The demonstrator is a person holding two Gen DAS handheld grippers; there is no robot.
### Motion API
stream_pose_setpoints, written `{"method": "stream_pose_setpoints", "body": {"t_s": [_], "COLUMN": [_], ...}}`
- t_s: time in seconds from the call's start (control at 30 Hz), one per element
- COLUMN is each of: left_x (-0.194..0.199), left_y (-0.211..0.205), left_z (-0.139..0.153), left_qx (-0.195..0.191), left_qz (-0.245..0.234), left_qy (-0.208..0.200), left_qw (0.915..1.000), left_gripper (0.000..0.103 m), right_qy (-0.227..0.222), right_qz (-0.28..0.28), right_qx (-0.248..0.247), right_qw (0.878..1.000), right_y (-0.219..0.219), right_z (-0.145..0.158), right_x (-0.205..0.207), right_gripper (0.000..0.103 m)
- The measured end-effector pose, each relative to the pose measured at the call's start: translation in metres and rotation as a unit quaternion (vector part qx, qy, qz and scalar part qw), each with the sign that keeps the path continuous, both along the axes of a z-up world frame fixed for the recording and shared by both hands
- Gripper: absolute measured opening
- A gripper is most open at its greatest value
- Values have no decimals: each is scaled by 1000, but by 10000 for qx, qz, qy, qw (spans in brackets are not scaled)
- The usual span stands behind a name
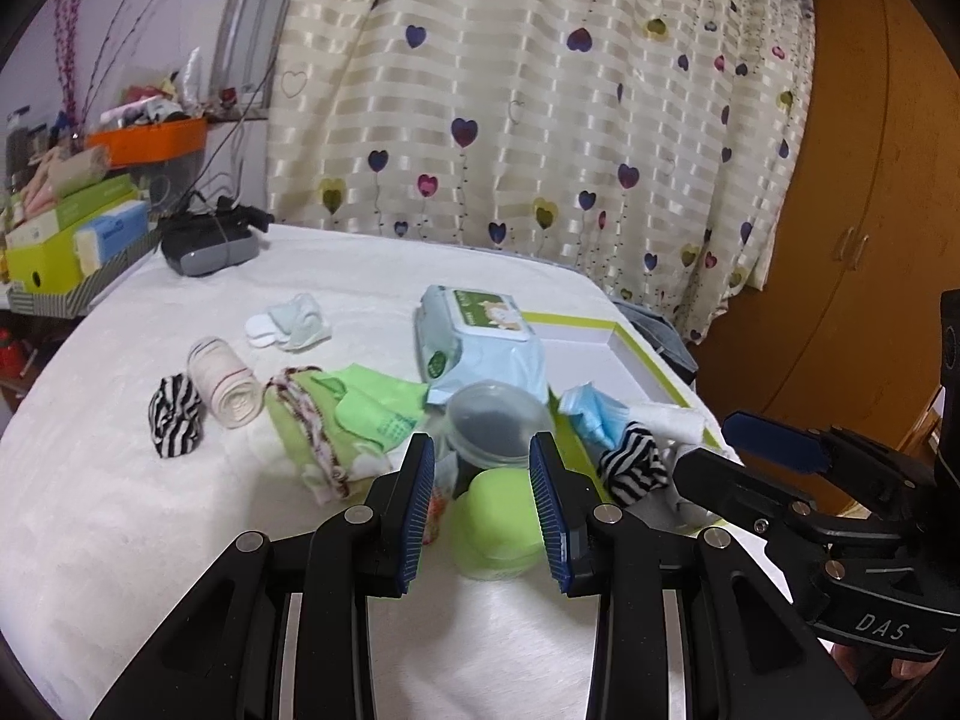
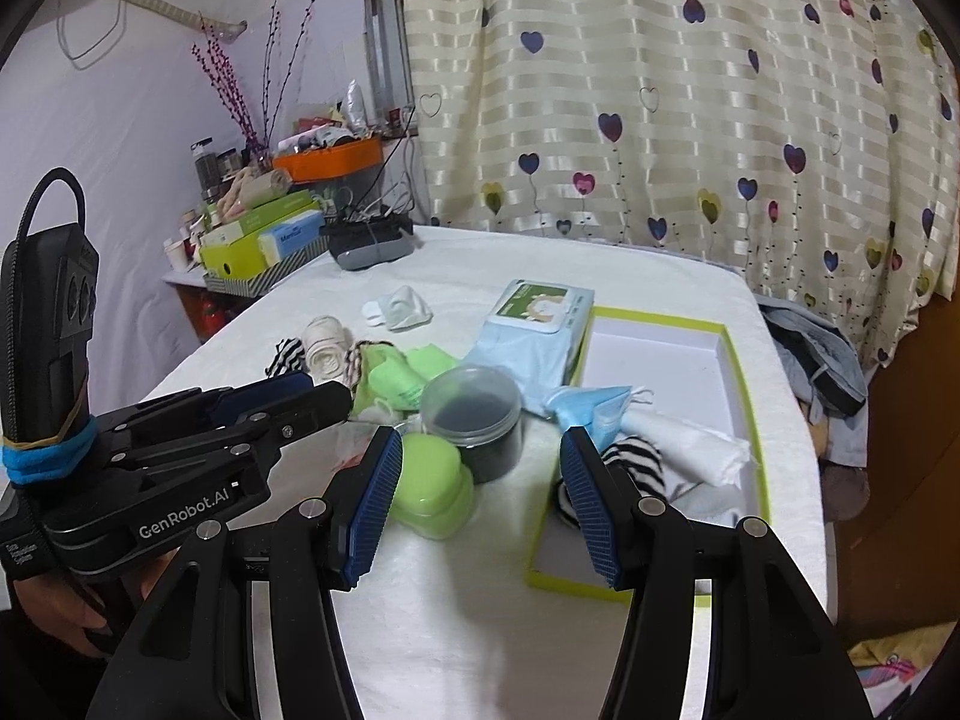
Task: Organize soft objects
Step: 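Withdraw both tools from the box back toward the pile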
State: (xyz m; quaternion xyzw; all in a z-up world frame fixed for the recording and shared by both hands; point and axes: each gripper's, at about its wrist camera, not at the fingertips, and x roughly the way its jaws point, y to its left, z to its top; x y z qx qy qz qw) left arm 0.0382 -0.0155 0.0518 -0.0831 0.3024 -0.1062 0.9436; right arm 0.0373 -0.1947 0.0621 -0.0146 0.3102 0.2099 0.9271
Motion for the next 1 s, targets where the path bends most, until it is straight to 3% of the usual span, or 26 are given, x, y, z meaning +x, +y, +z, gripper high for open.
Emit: {"method": "stream_pose_setpoints", "body": {"t_s": [0.4,0.53,0.8,1.0], "left_x": [7,13,27,29], "left_y": [40,49,48,43], "left_z": [-23,-37,-58,-64], "left_qx": [-95,-153,-284,-341], "left_qz": [330,414,222,91], "left_qy": [272,480,846,893], "left_qw": [9990,9979,9958,9954], "left_gripper": [32,42,45,45], "right_qy": [153,193,318,385], "right_qz": [138,182,193,197], "right_qx": [-62,-81,-65,-34], "right_qw": [9998,9996,9993,9991], "right_y": [16,19,21,21], "right_z": [-10,-13,-22,-27], "right_x": [6,9,19,25], "right_gripper": [56,56,56,56]}}
